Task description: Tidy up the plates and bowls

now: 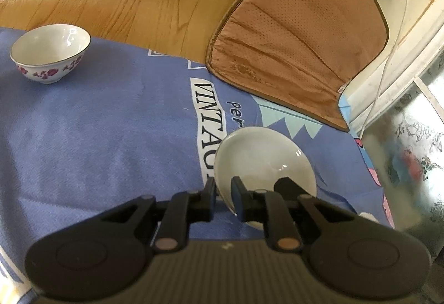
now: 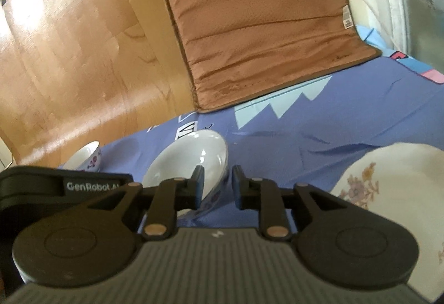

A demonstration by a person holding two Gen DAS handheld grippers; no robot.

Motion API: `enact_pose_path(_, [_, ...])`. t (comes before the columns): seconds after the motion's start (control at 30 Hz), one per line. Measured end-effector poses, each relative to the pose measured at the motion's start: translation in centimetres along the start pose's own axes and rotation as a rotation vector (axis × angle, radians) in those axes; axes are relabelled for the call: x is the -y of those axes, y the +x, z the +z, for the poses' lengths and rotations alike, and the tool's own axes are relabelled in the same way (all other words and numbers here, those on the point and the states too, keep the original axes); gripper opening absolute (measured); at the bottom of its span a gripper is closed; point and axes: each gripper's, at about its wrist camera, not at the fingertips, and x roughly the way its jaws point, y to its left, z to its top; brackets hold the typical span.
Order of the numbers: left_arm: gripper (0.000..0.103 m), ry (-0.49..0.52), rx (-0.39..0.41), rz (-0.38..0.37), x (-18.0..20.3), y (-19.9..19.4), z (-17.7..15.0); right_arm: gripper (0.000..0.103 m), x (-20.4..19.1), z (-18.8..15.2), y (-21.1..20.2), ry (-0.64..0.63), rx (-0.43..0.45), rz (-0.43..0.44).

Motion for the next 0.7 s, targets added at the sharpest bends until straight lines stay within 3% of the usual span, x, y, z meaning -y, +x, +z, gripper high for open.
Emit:
enact_pose_path(0.4, [0.014,-0.002,0.053,0.043,-0.8,-3.6,-1.0,0.024,-0.6,0.2,-0.7,0.037,-0.06,0.117])
enact_pose_path(0.57, [0.023,-0.019,0.031,0.057,-1.5,-2.6,-1.0,0.026,-1.1,-0.3,0.1,0.017,-0.075,0.112])
enact_pose_path(0.7, [0.029,-0.028,0.074,0.044,-2.0,-4.0,-1.0,0.044,-0.2,-0.1,-0.4,0.053,-0.029,0.089])
